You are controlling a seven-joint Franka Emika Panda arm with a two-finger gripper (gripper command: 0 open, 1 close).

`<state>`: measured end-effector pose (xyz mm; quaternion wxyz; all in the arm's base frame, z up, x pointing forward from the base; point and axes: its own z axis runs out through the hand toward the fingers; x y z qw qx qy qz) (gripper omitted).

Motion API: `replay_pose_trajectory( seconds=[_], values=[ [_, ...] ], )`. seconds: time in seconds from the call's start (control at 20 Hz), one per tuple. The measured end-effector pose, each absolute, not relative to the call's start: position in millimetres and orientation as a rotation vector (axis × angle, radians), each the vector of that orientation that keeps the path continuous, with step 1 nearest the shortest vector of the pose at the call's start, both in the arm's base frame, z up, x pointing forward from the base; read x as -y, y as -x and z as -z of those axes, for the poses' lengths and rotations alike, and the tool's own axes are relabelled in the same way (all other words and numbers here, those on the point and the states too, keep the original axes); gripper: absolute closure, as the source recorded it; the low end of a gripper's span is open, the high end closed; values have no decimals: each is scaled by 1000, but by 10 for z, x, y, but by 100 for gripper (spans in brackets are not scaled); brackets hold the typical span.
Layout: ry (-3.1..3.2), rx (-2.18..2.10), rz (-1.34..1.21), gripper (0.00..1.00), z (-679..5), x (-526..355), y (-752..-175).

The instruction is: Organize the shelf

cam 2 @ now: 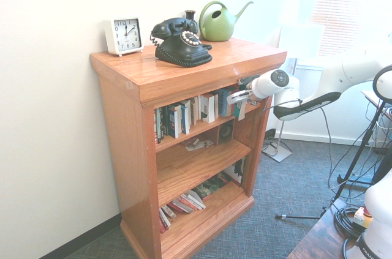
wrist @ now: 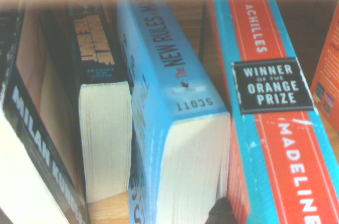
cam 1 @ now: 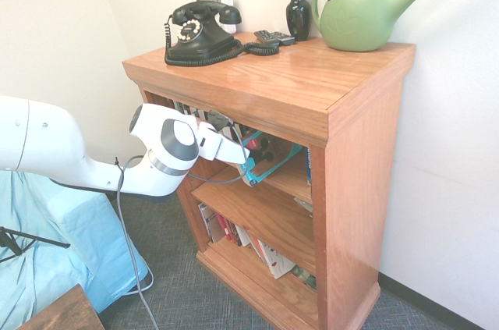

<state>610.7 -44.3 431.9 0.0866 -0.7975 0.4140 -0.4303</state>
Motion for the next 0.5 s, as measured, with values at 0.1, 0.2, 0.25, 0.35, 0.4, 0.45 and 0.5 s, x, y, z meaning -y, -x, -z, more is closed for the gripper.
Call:
replay_pose_trajectory(
  seconds=[0.1, 0.2, 0.25, 0.35, 0.4, 0.45, 0.5],
  values=[
    [2379, -1232, 1284, 0, -4323, 444, -6107],
    [2381, -1231, 1285, 0, -4323, 446, -6107],
    [2382, -1231, 1285, 0, -4323, 447, -6107],
    [2384, -1229, 1286, 0, -4323, 452, -6103],
    [2386, -1228, 1287, 0, -4323, 454, -6100],
    [2387, -1225, 1286, 0, -4321, 453, -6096],
    [2387, -1217, 1284, 0, -4319, 445, -6090]
  ],
)
